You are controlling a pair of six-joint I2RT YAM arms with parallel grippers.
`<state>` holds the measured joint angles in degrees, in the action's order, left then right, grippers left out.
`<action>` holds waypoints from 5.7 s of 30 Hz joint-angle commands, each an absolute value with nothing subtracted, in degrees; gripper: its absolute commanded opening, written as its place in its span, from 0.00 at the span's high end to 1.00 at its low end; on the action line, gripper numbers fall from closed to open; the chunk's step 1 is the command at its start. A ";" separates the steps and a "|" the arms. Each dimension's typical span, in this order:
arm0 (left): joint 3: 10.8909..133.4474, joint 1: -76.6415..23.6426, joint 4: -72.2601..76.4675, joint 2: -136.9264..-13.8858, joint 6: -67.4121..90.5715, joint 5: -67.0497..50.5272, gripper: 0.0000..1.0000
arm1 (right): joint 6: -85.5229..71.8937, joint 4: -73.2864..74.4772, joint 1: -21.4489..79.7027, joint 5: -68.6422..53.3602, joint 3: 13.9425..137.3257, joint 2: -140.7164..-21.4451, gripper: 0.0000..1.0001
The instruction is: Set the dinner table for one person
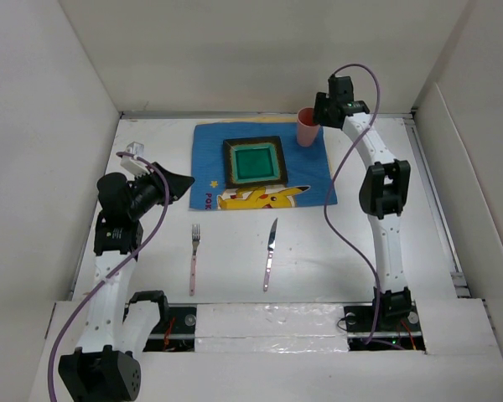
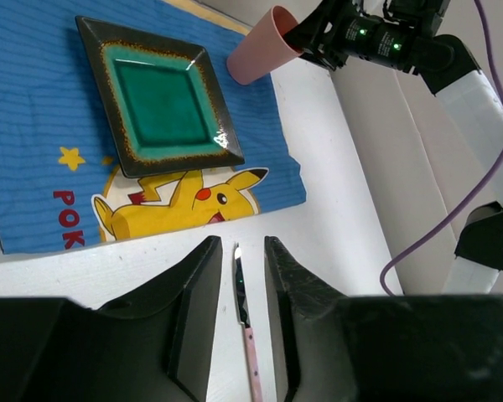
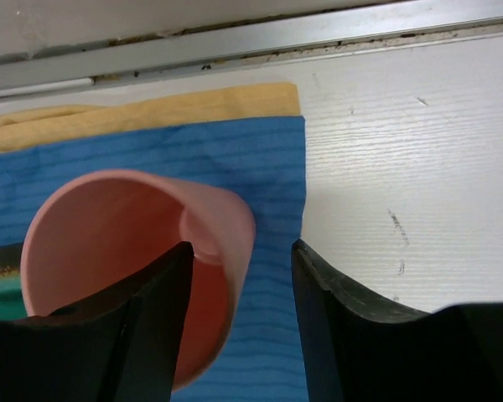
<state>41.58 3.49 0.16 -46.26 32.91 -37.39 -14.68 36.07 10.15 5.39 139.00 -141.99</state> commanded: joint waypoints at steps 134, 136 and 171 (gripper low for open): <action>48.94 3.87 1.77 -36.56 37.62 -29.45 0.84 | -36.73 13.87 80.59 28.82 86.11 -112.40 0.69; 53.76 3.87 -2.26 -35.51 36.83 -26.57 0.79 | -38.31 15.64 82.08 29.27 88.76 -117.23 0.58; 40.08 1.32 -9.05 -30.67 30.50 -20.91 0.66 | -40.42 20.73 58.90 33.67 109.49 -126.02 1.00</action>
